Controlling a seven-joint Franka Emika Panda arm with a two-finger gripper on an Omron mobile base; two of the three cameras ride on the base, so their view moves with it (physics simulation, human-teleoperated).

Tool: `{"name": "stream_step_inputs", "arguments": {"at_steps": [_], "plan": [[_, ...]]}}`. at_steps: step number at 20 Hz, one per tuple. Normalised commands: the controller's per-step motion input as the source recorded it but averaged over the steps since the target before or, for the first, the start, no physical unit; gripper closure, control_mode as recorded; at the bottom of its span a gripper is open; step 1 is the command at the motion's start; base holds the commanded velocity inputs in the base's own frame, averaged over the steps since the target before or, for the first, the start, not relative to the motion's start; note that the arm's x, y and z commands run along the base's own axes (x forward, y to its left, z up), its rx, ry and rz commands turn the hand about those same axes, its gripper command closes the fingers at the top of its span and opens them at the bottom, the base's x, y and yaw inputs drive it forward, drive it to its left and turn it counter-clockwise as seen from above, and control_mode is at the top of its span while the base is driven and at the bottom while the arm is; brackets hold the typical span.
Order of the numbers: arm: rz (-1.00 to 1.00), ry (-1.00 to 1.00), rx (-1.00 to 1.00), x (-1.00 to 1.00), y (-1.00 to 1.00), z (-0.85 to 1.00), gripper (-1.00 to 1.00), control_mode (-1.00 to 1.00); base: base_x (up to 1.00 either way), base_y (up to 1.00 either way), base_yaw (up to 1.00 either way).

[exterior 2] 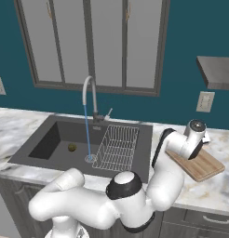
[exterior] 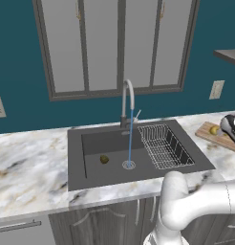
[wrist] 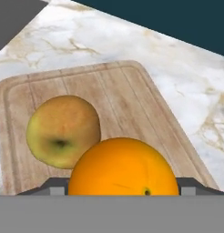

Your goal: Pick the apple, orange, kiwi from the sink and place them on the cutting board to airdry. Then turn off the sink faucet.

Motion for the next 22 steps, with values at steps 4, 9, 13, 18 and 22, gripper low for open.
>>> {"name": "stream_step_inputs", "arguments": {"at_steps": [4, 9, 13, 18, 22], "plan": [[0.05, 0.06, 0.0, 0.05, 0.0, -0.39, -1.0, -1.0, 0.0, 0.0, 0.0], [0.06, 0.01, 0.0, 0.03, 0.0, -0.13, -1.0, -1.0, 0.0, 0.0, 0.0], [0.08, 0.0, 0.0, 0.01, 0.0, 0.04, -1.0, -1.0, 0.0, 0.0, 0.0], [0.08, 0.0, 0.0, 0.0, 0.08, 0.16, -1.0, -1.0, 0.0, 0.0, 0.0], [0.07, 0.0, 0.0, 0.0, 0.28, 0.22, -1.0, -1.0, 0.0, 0.0, 0.0]]}}
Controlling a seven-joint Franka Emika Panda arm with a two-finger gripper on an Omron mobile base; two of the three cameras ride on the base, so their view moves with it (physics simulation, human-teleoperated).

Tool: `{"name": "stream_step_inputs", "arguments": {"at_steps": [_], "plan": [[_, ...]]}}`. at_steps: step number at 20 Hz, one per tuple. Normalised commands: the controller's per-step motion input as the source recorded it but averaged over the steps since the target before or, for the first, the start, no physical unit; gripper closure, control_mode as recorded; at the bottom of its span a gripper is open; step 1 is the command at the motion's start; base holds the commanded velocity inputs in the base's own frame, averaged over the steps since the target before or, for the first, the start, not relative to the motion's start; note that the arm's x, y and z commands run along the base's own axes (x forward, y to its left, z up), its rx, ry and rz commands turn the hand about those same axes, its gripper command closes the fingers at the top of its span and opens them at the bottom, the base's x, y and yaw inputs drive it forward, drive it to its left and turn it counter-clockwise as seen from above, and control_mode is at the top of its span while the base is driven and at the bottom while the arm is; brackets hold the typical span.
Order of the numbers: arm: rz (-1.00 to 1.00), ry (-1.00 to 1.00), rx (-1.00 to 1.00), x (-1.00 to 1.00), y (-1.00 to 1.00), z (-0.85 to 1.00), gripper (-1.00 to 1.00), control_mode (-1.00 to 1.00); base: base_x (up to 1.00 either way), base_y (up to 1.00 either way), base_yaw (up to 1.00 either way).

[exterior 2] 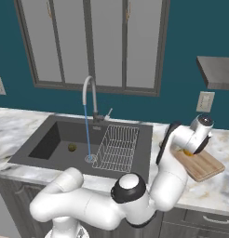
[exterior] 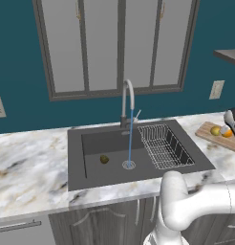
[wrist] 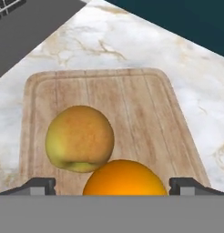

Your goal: Pick the apple, orange, kiwi from the sink and place them on the cutting board to airdry. Then turn off the sink faucet.

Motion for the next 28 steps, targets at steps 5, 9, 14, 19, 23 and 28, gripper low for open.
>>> {"name": "stream_step_inputs", "arguments": {"at_steps": [5, 9, 14, 19, 23, 28], "plan": [[0.06, -0.03, 0.0, -0.2, 0.43, 0.29, -1.0, -1.0, 0.0, 0.0, 0.0], [0.03, -0.13, 0.0, -0.56, 0.69, 0.19, -1.0, -1.0, 0.0, 0.0, 0.0], [0.02, -0.18, -0.05, -0.6, 0.84, 0.14, -1.0, -1.0, 0.0, 0.0, 0.0], [0.01, -0.09, -0.14, -0.57, 0.93, 0.15, -1.0, -1.0, 0.0, 0.0, 0.0], [0.0, 0.11, -0.04, -0.42, 0.51, 0.6, -1.0, -1.0, 0.0, 0.0, 0.0], [0.0, 0.33, 0.05, -0.29, 0.2, 0.99, -1.0, -1.0, 0.0, 0.0, 0.0]]}}
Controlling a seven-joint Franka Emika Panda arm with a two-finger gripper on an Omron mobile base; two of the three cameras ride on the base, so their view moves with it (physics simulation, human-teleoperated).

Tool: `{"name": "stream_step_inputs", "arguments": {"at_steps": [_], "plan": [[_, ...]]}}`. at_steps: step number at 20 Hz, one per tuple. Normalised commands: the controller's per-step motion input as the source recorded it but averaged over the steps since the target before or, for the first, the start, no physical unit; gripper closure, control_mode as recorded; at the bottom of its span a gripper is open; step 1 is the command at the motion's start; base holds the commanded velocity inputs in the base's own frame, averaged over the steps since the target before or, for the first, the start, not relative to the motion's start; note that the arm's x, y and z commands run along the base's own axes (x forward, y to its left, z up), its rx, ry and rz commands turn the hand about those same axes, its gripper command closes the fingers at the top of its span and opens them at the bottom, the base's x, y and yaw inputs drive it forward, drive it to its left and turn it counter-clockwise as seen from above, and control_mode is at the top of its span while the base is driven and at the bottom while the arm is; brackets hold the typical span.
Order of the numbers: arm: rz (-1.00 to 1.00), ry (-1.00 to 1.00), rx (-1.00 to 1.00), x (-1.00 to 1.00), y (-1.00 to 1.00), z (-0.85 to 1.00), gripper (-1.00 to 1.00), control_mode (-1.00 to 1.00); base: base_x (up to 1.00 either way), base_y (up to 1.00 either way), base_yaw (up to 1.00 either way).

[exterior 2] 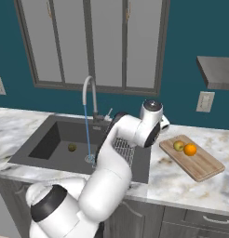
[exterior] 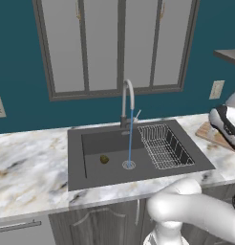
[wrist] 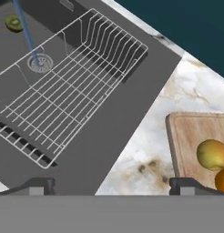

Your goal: Pick the apple, orange, kiwi from the sink and place them on the cutting board to airdry. Then turn off the sink faucet.

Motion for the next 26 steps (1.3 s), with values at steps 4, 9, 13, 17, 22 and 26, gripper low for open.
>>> {"name": "stream_step_inputs", "arguments": {"at_steps": [4, 9, 13, 17, 22, 26], "plan": [[0.0, 0.25, 0.17, -0.51, 0.15, 0.95, -1.0, -1.0, 0.0, 0.0, 0.0], [-0.02, -0.12, 0.1, -0.98, 0.19, 0.21, -1.0, -1.0, 0.0, 0.0, 0.0], [0.0, -0.06, 0.01, -0.83, 0.55, 0.18, -1.0, -1.0, 0.0, 0.0, 0.0], [-0.11, 0.01, 0.07, -0.78, 0.65, 0.39, -1.0, -1.0, 0.0, 0.0, 0.0], [-0.26, -0.01, 0.07, -0.45, 0.47, 0.45, -1.0, -1.0, 0.0, 0.0, 0.0], [-0.43, -0.08, 0.0, -0.41, 0.46, 0.23, -1.0, -1.0, 0.0, 0.0, 0.0]]}}
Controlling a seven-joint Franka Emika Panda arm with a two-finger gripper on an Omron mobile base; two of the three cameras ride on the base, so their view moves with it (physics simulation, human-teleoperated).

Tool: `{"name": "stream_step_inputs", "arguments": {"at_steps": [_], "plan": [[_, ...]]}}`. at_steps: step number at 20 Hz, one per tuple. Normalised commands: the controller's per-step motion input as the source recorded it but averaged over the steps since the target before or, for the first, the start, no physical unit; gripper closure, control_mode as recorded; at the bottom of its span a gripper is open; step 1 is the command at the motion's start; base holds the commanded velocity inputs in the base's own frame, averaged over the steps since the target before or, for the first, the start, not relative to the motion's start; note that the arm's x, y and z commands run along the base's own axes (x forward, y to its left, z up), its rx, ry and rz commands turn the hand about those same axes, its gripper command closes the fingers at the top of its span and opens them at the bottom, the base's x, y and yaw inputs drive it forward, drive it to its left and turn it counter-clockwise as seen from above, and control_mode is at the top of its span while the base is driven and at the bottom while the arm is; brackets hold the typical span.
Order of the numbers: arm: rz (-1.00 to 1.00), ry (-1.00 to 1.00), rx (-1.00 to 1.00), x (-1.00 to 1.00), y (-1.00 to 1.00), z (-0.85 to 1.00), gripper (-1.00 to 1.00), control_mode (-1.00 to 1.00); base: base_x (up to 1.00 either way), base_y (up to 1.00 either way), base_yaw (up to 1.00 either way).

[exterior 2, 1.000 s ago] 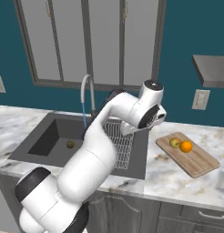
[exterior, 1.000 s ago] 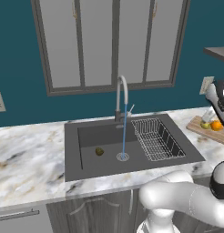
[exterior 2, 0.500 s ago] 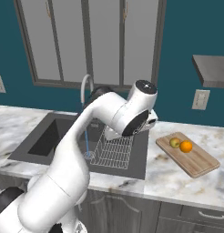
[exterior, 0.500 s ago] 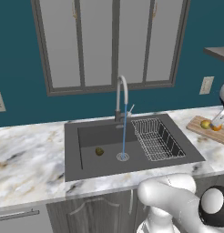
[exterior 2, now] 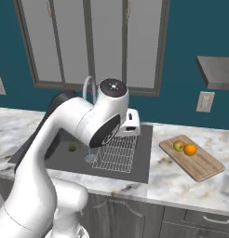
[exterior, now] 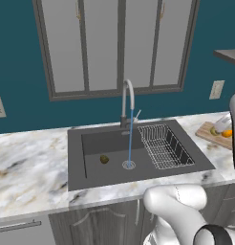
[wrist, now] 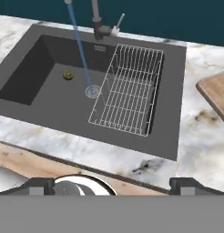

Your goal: Pick the apple, orange, kiwi from the sink and place them on the cutting board to airdry. Then turn off the sink faucet.

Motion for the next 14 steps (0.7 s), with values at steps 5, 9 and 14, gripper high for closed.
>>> {"name": "stream_step_inputs", "arguments": {"at_steps": [5, 9, 14], "plan": [[-0.47, -0.03, 0.05, -0.83, 0.27, 0.09, -1.0, -1.0, 0.0, 0.0, 0.0], [-0.16, 0.14, 0.17, -0.54, 0.46, 0.21, -1.0, -1.0, 0.0, 0.0, 0.0], [0.0, 0.28, 0.06, -0.14, 0.72, 0.25, -1.0, -1.0, 0.0, 0.0, 0.0]]}}
